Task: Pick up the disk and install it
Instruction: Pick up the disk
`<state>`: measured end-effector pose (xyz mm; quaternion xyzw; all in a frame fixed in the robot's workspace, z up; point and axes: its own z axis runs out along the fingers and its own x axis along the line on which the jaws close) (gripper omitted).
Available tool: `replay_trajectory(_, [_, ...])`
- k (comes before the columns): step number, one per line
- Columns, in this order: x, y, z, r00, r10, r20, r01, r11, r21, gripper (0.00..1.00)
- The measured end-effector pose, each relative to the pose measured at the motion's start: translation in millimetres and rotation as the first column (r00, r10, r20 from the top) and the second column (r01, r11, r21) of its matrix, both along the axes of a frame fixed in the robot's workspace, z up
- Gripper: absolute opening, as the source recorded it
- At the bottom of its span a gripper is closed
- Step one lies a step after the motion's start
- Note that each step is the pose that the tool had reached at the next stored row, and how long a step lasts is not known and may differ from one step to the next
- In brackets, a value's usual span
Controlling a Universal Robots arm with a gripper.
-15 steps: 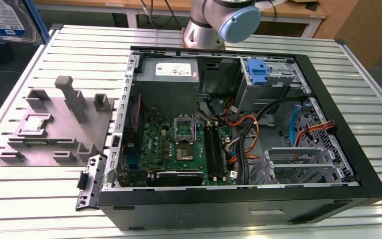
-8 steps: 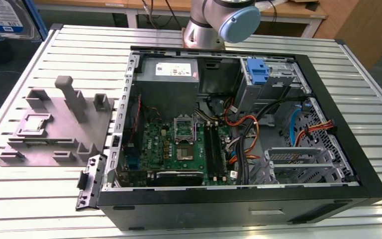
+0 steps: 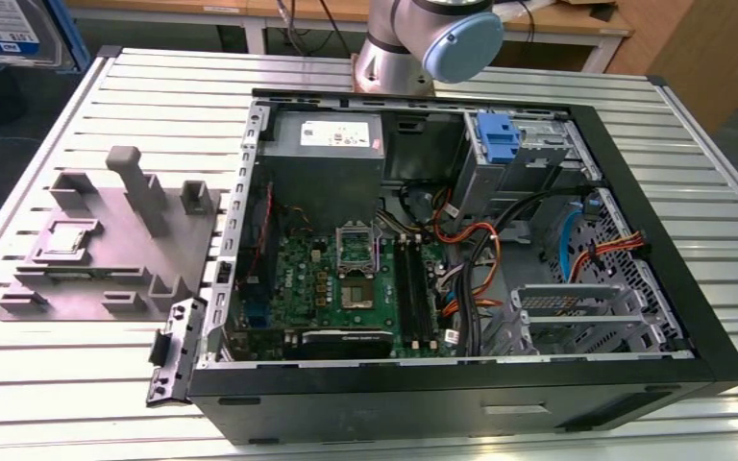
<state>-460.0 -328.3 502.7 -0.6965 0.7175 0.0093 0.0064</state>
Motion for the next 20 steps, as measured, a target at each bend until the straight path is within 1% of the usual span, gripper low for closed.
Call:
replay_trajectory(3, [0.0, 0.0, 0.2, 1.0, 0.0, 0.0001, 0.0, 1.0, 0.0001, 0.36])
replay_trajectory(5, [5.5, 0.0, 0.6, 1.0, 0.0, 0.0001, 0.0, 1.0, 0.0, 0.36])
replay_trajectory(9, [5.6, 0.0, 0.6, 1.0, 0.0, 0.0001, 0.0, 1.0, 0.0, 0.36])
replay_trajectory(11, [8.4, 0.0, 0.6, 1.0, 0.0, 0.0, 0.0, 1.0, 0.0, 0.36])
replay_trajectory(20, [12.2, 0.0, 0.6, 1.0, 0.0, 0.0001, 0.0, 1.0, 0.0, 0.36])
